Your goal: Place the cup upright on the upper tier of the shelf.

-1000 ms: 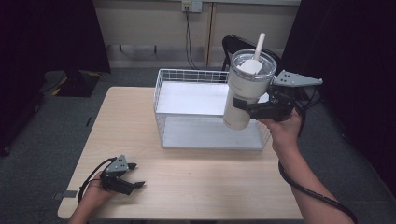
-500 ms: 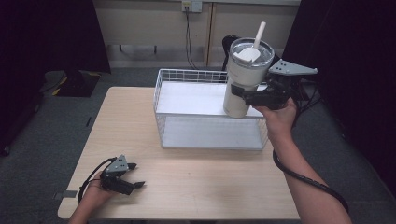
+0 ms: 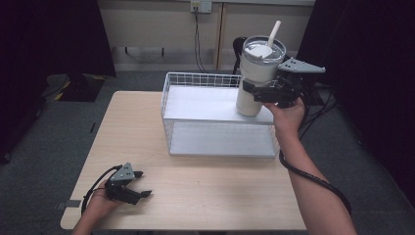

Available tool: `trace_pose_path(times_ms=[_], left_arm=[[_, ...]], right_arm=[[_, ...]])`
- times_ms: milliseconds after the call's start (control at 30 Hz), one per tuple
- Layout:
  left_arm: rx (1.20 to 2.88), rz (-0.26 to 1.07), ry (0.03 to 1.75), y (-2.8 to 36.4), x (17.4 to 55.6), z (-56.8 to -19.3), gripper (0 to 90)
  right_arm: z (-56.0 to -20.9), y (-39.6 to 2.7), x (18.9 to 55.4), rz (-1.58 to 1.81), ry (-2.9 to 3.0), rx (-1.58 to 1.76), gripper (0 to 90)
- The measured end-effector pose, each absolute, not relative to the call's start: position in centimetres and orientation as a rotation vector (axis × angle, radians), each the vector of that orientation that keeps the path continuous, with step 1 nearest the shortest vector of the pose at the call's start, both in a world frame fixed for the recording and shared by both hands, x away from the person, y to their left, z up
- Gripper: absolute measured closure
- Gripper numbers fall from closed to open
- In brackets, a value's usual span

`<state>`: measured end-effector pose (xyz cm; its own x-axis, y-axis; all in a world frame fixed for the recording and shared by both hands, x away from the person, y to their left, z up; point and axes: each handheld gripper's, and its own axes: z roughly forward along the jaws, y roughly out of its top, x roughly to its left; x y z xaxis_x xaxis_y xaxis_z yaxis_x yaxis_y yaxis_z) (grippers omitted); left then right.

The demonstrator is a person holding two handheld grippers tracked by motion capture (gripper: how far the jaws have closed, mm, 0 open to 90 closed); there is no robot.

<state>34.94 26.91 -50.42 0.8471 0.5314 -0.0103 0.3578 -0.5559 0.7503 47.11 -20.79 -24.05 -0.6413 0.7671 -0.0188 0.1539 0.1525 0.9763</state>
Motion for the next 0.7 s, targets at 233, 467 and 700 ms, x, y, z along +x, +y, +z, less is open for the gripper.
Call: trace_pose_path(times_ms=[233, 467, 700], left_arm=[[2.218, 0.271, 0.642, 26.9, 34.9, -50.4, 18.8], [2.217, 0.272, 0.641, 27.0, 34.9, -50.4, 18.9], [2.218, 0.274, 0.639, 27.0, 34.9, -50.4, 18.8]], right_arm=[[-24.2, -21.0, 48.2, 1.492, 1.884, 0.910, 9.8], [-24.8, -20.7, 48.6, 1.455, 1.870, 0.924, 9.8], [-25.2, -20.5, 49.0, 1.469, 1.865, 0.940, 9.8]])
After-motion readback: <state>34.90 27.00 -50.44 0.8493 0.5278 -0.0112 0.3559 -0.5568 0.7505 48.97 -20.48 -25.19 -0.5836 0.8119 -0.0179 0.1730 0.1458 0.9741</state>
